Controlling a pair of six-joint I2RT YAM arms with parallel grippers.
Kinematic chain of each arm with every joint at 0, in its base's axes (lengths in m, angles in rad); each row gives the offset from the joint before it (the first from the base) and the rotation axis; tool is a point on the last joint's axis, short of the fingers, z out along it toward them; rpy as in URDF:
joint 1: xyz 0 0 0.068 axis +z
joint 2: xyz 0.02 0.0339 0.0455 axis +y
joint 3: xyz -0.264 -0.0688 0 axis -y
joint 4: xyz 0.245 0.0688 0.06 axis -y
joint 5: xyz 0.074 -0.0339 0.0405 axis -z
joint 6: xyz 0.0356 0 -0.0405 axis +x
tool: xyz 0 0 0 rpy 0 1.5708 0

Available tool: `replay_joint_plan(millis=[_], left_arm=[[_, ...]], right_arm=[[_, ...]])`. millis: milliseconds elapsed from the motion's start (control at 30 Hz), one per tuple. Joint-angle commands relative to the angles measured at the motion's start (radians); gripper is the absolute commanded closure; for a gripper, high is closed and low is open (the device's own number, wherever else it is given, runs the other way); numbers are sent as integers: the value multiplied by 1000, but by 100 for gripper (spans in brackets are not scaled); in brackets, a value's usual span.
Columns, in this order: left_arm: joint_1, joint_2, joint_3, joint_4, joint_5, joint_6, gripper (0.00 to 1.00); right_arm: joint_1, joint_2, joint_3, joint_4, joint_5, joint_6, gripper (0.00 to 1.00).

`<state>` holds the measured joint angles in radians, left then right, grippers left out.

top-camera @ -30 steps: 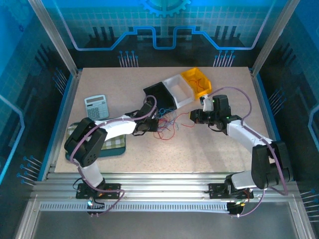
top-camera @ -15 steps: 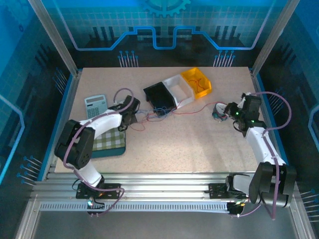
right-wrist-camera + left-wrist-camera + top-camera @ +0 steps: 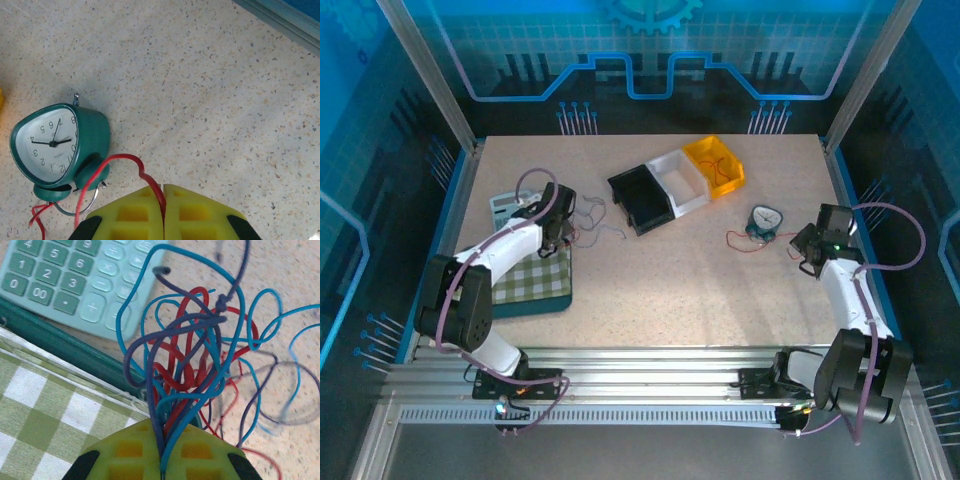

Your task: Untangle the cables

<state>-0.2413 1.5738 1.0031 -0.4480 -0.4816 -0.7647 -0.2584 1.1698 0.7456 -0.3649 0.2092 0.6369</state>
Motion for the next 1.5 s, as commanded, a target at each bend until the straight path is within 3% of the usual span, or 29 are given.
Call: replay_joint_plan(millis=[0,133,200,333,500,700,833,867,900,933,1000,1033,1100,1267,1367,1467], left_arm=[[-97,-3,-2,3,-12,69,100],[-198,-21,-31,61,-1,110,100],[-213,-31,-58,94,64,106,100],[-226,-26,-70,22,151,96,100],[-244,-40,-80,-1,390,222,100],[-264,-80,-112,9,722,263,100],[-293,-102,-128,12,842,318,100],[-293,-108,-126,12,847,328,95],[-293,-114,-119,14,849,345,62],[-291,-122,-101,4,838,365,47],[-288,-130,-52,-27,781,414,41],[-283,-138,-25,-45,736,431,27],[-252,-155,11,-47,706,453,14],[-158,-130,108,1,662,427,8],[-152,11,244,17,627,389,8],[-153,186,426,-90,551,296,12]], right_arm=[[6,-25,-24,67,-59,5,100],[49,-39,-51,284,-283,-8,100],[91,-28,-25,312,-312,-10,100],[176,7,61,267,-236,-66,100],[216,52,80,265,-189,-80,100],[241,93,75,259,-134,-69,100],[243,96,68,255,-116,-74,100],[243,96,66,254,-113,-77,100],[243,97,66,252,-112,-80,100],[243,97,64,250,-111,-80,100],[243,96,64,250,-112,-83,100],[243,96,64,248,-109,-84,100],[242,93,61,250,-104,-85,100],[242,89,55,249,-114,-83,100],[244,91,50,266,-141,-82,100],[248,97,61,276,-178,-88,100]])
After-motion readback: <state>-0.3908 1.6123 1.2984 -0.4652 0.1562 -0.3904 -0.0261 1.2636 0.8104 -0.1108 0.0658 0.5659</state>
